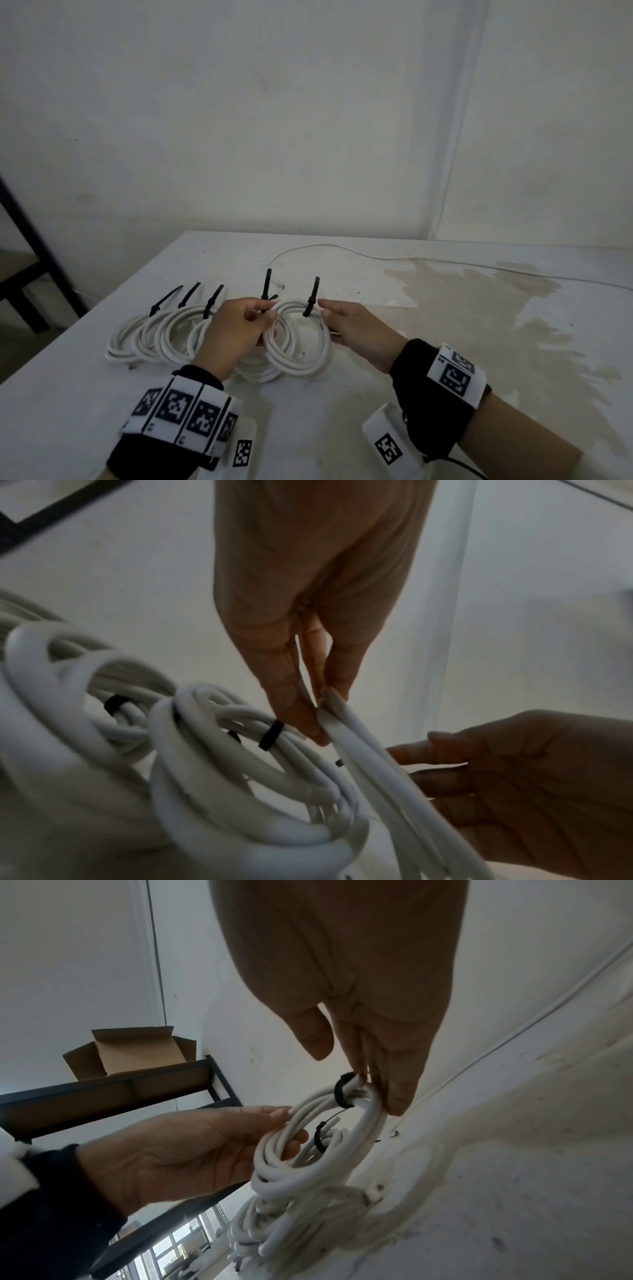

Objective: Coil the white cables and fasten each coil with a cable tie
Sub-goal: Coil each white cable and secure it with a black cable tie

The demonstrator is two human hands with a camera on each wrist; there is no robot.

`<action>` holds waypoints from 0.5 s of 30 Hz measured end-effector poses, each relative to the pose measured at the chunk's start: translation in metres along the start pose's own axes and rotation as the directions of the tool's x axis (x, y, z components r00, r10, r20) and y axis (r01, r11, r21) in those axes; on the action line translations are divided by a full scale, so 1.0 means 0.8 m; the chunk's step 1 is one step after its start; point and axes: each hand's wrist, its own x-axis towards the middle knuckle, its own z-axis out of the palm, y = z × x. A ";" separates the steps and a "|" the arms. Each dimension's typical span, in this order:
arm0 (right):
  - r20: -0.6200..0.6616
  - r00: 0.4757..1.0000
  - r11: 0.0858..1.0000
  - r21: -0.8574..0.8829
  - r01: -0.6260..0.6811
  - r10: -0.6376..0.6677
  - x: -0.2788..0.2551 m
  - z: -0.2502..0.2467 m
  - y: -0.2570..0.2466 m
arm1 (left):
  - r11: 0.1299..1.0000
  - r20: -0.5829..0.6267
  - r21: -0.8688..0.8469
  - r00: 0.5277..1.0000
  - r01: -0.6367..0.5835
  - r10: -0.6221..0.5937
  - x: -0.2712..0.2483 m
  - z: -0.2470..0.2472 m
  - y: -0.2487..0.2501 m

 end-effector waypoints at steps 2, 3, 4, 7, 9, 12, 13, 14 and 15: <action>0.022 0.999 0.998 -0.052 -0.024 0.025 0.004 0.001 -0.001 | 0.999 -0.001 0.032 1.000 0.025 -0.025 0.005 0.000 -0.005; 0.023 0.999 0.996 -0.084 -0.031 0.033 0.003 0.000 -0.002 | 0.998 -0.004 0.047 0.999 0.042 -0.042 0.007 0.001 -0.007; 0.017 0.999 0.993 -0.112 -0.036 0.038 0.004 -0.002 -0.003 | 0.996 -0.009 0.067 0.998 0.055 -0.055 0.010 0.001 -0.009; -0.010 1.000 0.983 -0.181 -0.024 0.022 0.003 -0.013 -0.006 | 0.987 -0.022 0.151 0.998 0.055 -0.052 0.014 0.005 -0.013; -0.027 0.999 0.978 -0.208 -0.026 0.021 0.002 -0.022 -0.006 | 0.982 -0.027 0.180 0.998 0.058 -0.054 0.016 0.006 -0.013; -0.062 0.998 0.973 -0.229 -0.039 0.026 0.000 -0.038 -0.004 | 0.977 -0.040 0.195 0.996 0.083 -0.077 0.021 0.005 -0.013; -0.072 0.997 0.971 -0.237 -0.044 0.027 0.000 -0.044 -0.002 | 0.975 -0.046 0.201 0.996 0.090 -0.082 0.022 0.005 -0.013; -0.083 0.996 0.969 -0.244 -0.047 0.028 0.000 -0.051 -0.002 | 0.972 -0.054 0.217 0.995 0.090 -0.080 0.023 0.004 -0.014; -0.096 0.995 0.966 -0.253 -0.050 0.027 0.000 -0.057 -0.001 | 0.967 -0.058 0.240 0.996 0.084 -0.072 0.023 0.004 -0.014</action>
